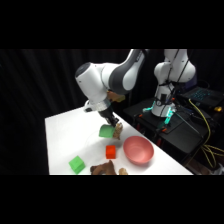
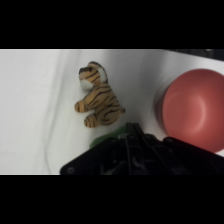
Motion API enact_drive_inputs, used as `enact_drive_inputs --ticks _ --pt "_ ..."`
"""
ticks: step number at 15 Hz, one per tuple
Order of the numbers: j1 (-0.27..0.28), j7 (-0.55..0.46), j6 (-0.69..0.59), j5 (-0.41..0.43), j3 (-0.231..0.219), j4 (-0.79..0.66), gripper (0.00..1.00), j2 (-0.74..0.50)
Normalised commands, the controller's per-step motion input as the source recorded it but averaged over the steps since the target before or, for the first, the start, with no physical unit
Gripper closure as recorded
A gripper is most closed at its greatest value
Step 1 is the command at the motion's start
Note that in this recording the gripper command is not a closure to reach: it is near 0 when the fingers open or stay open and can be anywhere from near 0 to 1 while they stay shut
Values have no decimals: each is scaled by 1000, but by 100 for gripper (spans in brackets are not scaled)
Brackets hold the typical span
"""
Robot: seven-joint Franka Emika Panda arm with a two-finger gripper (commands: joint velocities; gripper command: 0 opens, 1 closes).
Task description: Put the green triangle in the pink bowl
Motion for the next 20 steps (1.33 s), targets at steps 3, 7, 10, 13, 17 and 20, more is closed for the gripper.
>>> enact_drive_inputs --ticks 3,7,10,13,17,20 --pt "164 65 71 -190 108 -627 11 -561" --pt "170 98 -16 -146 133 -208 11 -189" --pt "134 43 -82 -142 111 96 11 54" --pt "89 -29 -133 -125 79 240 11 166" --pt "64 -92 -159 -87 65 310 11 205" --pt "12 -149 -164 -83 19 274 11 162"
